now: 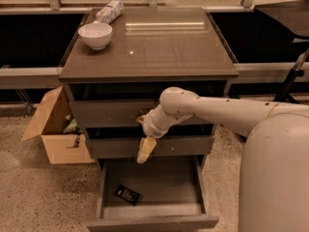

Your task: Pick rxbar chocolate from bottom drawer and place on counter

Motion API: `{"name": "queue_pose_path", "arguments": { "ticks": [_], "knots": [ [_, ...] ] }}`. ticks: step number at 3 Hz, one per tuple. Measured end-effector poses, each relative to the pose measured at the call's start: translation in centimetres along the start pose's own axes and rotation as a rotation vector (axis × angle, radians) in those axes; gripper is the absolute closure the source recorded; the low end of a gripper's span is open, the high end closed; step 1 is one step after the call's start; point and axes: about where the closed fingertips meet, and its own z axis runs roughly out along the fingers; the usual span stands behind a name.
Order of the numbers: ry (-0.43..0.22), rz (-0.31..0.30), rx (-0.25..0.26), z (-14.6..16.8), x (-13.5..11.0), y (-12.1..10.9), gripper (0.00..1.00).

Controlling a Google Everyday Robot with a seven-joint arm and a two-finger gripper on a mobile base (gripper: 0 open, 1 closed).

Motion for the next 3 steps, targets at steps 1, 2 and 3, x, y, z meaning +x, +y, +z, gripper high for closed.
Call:
{"name": "queue_pose_path", "arguments": {
  "ticks": [1,2,3],
  "knots": [
    [-0.007,-0.045,-0.035,0.2,-0.5,1.8,0.0],
    [-0.025,-0.068,-0.079,1.8,-0.2,4.0,0.0],
    [-0.044,-0.073,-0.111,3.8,0.7,5.1,0.0]
  ]
}}
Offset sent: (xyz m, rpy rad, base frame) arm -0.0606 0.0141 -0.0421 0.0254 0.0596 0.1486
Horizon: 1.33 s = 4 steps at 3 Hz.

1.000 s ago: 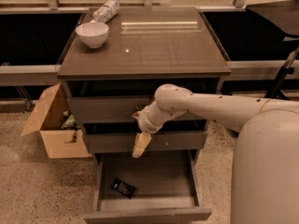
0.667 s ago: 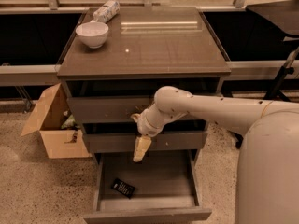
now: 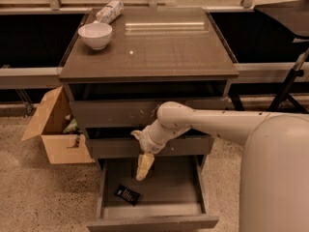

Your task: Pick rxbar chocolate from bottom drawer and place on counter

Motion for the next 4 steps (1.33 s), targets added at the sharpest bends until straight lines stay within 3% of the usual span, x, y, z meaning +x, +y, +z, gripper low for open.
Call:
{"name": "queue_pose_path", "arguments": {
  "ticks": [2,3,4],
  "knots": [
    [-0.044,-0.023,0.027,2.4,1.3,0.0,0.0],
    [-0.092,-0.01,-0.006,4.9,2.2,-0.1,0.0],
    [-0.163,0.029,-0.043,10.2,3.9,0.3,0.0]
  ]
}}
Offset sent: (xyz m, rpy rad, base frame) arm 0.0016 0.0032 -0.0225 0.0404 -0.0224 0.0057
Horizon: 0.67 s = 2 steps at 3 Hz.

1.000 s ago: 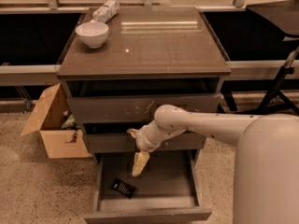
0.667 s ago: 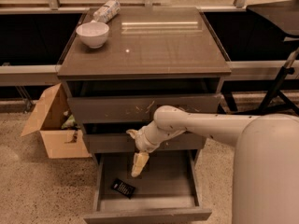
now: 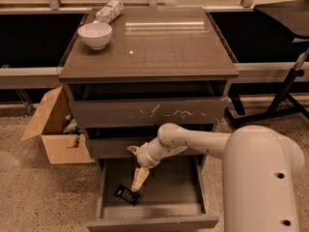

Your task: Pick rxbar chocolate from bottom drawer and place on counter

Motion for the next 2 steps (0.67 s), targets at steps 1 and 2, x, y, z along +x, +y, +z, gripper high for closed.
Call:
{"name": "queue_pose_path", "arguments": {
  "ticks": [1,2],
  "knots": [
    [-0.07,0.047,-0.056,5.7,2.3,0.9,0.0],
    [-0.064,0.072,-0.082,9.6,3.3,1.3,0.0]
  ]
}}
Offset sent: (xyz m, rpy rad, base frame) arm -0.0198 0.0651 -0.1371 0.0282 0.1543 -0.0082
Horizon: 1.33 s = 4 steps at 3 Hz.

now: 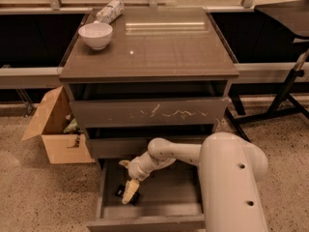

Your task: Pick rxbar chocolate from bottom drawer and place on counter

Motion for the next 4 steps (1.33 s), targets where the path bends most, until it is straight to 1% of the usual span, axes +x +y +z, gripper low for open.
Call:
{"name": "queue_pose_path", "arguments": {
  "ticks": [1,2,3,4],
  "knots": [
    [0.033,0.06,0.028,4.5,2.1,-0.4,0.0],
    [0.029,0.061,0.017,4.9,2.2,-0.3,0.0],
    [0.007,0.101,0.019,7.9,4.5,-0.6,0.0],
    [0.01,0.153,0.032,11.7,7.6,-0.8,0.0]
  ]
}}
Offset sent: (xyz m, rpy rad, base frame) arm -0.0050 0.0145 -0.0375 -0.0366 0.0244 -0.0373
